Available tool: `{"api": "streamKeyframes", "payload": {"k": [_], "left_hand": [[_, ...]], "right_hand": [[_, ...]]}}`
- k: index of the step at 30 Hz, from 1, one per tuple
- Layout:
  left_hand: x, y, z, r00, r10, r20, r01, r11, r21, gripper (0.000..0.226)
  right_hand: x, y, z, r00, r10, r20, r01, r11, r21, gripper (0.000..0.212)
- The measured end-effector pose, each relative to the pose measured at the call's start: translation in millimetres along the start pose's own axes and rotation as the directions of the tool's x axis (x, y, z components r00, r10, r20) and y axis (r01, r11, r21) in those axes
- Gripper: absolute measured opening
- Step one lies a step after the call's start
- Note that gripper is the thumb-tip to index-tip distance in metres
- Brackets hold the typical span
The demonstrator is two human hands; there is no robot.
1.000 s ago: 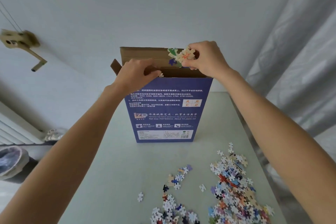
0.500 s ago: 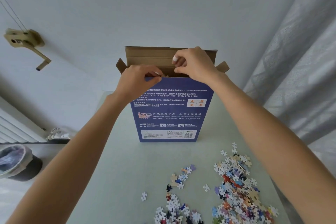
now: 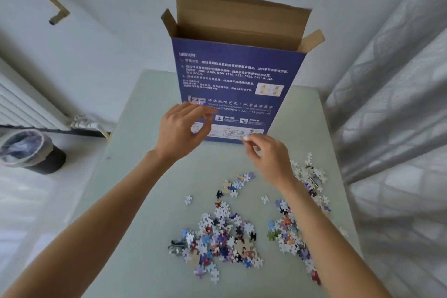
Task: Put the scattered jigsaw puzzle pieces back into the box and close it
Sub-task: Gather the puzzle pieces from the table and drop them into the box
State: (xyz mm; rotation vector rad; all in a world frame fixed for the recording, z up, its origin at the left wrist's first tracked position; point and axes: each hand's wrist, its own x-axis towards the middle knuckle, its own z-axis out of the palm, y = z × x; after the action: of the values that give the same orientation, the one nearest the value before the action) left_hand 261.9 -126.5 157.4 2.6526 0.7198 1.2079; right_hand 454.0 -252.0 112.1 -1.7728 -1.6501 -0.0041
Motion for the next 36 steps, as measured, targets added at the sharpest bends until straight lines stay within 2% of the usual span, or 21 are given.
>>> {"api": "streamKeyframes", "payload": {"k": [2,4,7,9,11,16,20,22,24,26,28,31,36], "left_hand": [[-48.2,0.1,10.9,0.979,-0.147,0.138,0.151,0.988,-0.017,0.024],[-96.1,-5.4,22.8,0.894,-0.340,0.290,0.346,0.938,0.033,0.023],[-156.2,-16.1,35.4,0.644,-0.579,0.501,0.573,0.798,0.186,0.041],[-186.3,-19.0,38.9,0.479,-0.627,0.614,0.593,0.747,0.300,0.057],[-202.3,-16.1,42.7,0.409,-0.596,0.691,0.561,0.762,0.325,0.069],[-223.9,1.7,49.5,0.344,-0.456,0.821,0.425,0.855,0.297,0.086],[-243.6,18.3,39.3,0.321,-0.385,0.865,0.325,0.903,0.281,0.106],[-254.5,26.2,32.2,0.331,-0.379,0.864,0.295,0.912,0.286,0.112],[-265.5,35.6,26.6,0.360,-0.407,0.840,0.272,0.907,0.323,0.114],[-273.0,41.8,23.5,0.375,-0.466,0.802,0.309,0.878,0.366,0.114],[-275.9,44.5,23.5,0.377,-0.515,0.770,0.408,0.838,0.361,0.110],[-271.4,47.4,27.0,0.377,-0.554,0.742,0.531,0.786,0.317,0.098],[-263.4,48.4,35.3,0.353,-0.624,0.697,0.676,0.685,0.272,0.081]], "right_hand": [[-34.0,19.1,27.2,0.969,0.141,0.205,-0.137,0.990,-0.034,0.021],[-61.2,37.4,53.1,0.875,0.273,0.400,-0.247,0.962,-0.118,0.033],[-81.1,53.3,82.1,0.727,0.435,0.532,-0.364,0.900,-0.239,0.048],[-89.4,54.3,100.3,0.636,0.496,0.591,-0.394,0.868,-0.303,0.053],[-97.3,49.6,113.2,0.601,0.481,0.638,-0.339,0.876,-0.342,0.054],[-132.8,8.0,122.2,0.618,0.160,0.770,-0.091,0.987,-0.133,0.052],[-159.6,-9.4,98.2,0.590,0.071,0.805,-0.026,0.997,-0.069,0.054],[-172.4,-9.7,82.3,0.635,0.112,0.765,-0.034,0.993,-0.117,0.062],[-188.9,-6.6,66.1,0.670,0.294,0.682,-0.137,0.951,-0.276,0.075],[-205.0,-5.0,54.6,0.609,0.515,0.603,-0.324,0.856,-0.403,0.086],[-214.3,-11.3,52.7,0.533,0.610,0.586,-0.426,0.792,-0.437,0.086],[-213.3,-29.5,67.9,0.551,0.581,0.599,-0.451,0.811,-0.373,0.071],[-197.6,-46.6,99.3,0.653,0.436,0.620,-0.391,0.894,-0.217,0.061]]}}
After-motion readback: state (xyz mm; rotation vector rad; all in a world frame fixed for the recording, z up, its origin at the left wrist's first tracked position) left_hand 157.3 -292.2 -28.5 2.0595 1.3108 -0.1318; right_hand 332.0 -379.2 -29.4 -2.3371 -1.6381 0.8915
